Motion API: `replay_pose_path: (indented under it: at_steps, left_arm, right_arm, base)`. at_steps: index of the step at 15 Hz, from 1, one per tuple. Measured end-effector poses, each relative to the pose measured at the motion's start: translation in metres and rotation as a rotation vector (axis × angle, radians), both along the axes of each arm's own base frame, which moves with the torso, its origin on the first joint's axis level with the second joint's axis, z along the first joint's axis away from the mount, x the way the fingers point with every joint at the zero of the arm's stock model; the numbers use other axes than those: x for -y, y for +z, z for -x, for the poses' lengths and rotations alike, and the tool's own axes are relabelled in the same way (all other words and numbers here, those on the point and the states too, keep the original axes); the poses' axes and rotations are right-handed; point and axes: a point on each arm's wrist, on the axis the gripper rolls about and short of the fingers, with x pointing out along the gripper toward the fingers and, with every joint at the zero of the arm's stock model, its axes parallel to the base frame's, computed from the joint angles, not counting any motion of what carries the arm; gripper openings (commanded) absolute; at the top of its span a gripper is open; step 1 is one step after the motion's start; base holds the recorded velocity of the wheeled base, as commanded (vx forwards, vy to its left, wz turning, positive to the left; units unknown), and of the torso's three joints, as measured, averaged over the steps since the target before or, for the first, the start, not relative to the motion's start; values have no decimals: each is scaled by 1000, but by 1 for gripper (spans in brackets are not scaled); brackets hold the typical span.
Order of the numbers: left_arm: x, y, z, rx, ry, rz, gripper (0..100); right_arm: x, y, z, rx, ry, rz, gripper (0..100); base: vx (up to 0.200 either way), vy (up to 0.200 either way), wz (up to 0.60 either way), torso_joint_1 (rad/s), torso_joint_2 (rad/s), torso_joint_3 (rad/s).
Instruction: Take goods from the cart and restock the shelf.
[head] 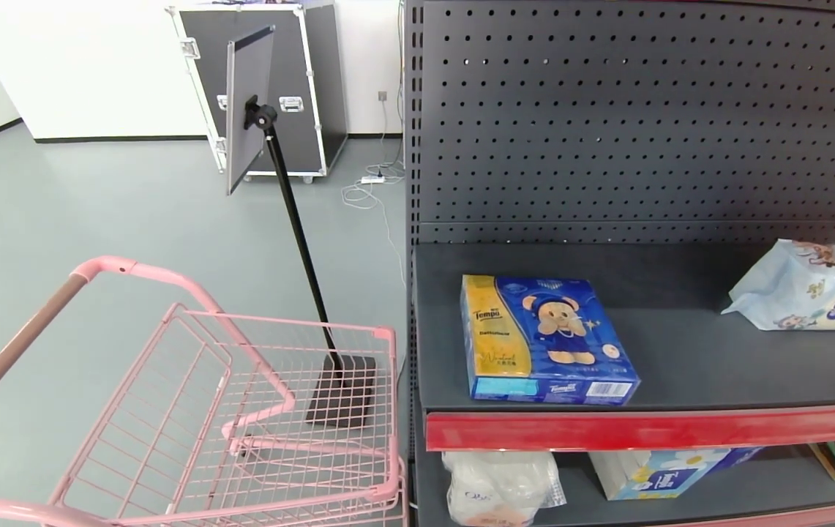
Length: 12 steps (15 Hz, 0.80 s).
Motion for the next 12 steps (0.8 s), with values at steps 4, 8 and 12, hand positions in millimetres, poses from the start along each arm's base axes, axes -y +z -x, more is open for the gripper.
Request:
replay_pose_path:
  at_steps: [4, 8, 12]
  left_arm:
    - [0, 0, 2, 10, 0, 1, 0]
    - [-1, -2, 4, 16, -1, 3, 0]
    - [-1, -4, 5, 15, 2, 3, 0]
  right_arm:
    - [0, 0, 0, 0, 0, 0, 100]
    - [0, 0, 0, 1, 0, 1, 100]
    - [0, 0, 0, 1, 2, 3, 100]
  base:
    - [0, 0, 0, 155, -366, -211]
    - [0, -50, 0, 137, -326, -179]
    - [0, -200, 0, 19, -27, -18]
